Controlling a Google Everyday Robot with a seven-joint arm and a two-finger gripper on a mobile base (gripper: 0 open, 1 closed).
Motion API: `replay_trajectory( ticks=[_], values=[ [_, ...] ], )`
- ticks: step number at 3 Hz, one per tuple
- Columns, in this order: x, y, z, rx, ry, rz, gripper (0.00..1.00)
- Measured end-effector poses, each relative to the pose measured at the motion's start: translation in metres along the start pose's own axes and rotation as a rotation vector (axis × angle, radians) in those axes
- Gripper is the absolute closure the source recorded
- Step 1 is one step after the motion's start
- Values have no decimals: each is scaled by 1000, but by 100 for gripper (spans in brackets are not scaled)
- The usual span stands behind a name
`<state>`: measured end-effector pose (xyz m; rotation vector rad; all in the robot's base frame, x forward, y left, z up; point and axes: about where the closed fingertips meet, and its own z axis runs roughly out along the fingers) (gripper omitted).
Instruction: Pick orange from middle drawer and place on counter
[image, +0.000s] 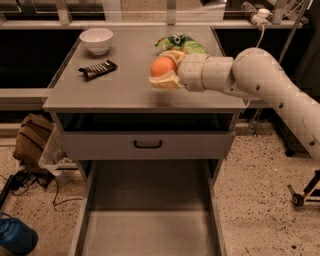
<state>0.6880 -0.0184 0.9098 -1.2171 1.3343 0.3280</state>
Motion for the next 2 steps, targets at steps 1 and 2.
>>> replay_trajectory(
  ticks=[1, 2],
  values=[
    [12, -1, 17, -19, 59, -12, 100],
    [16, -3, 31, -37, 91, -20, 100]
  ],
)
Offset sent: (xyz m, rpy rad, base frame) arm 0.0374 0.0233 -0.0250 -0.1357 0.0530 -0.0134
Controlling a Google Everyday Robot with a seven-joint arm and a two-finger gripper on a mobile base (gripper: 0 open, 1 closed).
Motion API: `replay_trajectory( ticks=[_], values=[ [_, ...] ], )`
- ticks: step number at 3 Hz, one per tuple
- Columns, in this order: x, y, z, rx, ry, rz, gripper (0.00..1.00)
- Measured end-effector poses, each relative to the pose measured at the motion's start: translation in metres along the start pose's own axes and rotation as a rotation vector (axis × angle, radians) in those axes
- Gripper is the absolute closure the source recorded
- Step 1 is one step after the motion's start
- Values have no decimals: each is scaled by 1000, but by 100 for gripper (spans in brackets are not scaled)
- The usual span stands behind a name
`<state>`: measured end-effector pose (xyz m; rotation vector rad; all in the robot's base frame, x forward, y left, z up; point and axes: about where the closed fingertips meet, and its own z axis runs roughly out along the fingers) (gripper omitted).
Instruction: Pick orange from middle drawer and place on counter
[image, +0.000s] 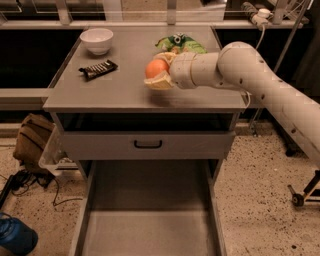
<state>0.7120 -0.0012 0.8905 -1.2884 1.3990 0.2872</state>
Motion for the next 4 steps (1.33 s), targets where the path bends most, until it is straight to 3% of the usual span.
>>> replay_trajectory(
  ticks=[3, 4],
  values=[
    [18, 13, 35, -95, 3, 35, 100],
    [18, 13, 35, -96, 3, 35, 80]
  ],
)
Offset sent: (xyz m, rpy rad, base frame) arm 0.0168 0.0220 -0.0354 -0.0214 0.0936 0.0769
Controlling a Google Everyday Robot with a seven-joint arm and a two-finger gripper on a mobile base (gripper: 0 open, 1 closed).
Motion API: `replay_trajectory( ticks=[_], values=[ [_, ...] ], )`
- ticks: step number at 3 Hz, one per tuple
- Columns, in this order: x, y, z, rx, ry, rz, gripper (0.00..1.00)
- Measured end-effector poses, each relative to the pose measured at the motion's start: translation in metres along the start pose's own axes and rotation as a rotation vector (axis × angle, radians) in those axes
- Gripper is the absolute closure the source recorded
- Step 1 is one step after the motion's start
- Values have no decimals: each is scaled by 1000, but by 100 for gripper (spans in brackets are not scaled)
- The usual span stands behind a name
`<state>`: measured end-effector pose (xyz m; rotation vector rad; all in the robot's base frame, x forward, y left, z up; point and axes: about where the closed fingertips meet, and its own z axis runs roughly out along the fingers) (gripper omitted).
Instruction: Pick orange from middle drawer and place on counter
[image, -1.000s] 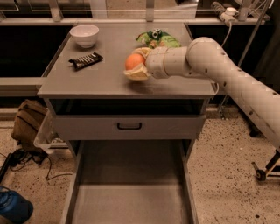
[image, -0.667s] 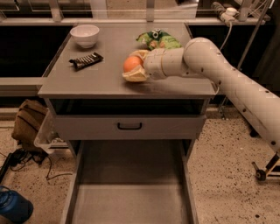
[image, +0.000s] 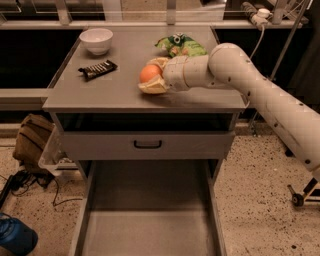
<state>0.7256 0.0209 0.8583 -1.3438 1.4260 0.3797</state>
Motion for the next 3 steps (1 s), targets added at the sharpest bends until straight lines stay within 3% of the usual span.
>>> replay_trajectory(
  ticks=[3],
  values=[
    [0, 0, 0, 0, 0, 0, 12]
  ],
)
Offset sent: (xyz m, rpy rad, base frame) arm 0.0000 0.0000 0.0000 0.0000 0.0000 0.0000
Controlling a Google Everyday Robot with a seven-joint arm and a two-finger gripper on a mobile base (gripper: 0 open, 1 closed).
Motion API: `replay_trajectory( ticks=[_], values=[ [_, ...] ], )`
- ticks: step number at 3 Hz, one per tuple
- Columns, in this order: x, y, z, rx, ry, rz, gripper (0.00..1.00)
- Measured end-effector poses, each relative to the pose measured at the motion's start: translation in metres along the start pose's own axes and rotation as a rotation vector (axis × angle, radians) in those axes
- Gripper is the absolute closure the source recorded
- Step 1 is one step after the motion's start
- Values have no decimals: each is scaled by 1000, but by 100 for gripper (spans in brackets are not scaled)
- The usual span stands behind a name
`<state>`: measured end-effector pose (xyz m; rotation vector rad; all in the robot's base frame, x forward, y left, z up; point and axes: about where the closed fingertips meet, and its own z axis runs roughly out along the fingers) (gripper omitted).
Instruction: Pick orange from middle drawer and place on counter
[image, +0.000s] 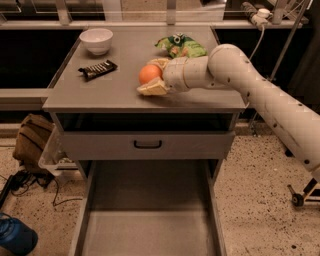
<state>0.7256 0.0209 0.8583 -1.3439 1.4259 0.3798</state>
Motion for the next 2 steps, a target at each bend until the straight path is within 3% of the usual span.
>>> replay_trajectory(
  ticks=[1, 2],
  values=[
    [0, 0, 0, 0, 0, 0, 0],
    [0, 0, 0, 0, 0, 0, 0]
  ],
)
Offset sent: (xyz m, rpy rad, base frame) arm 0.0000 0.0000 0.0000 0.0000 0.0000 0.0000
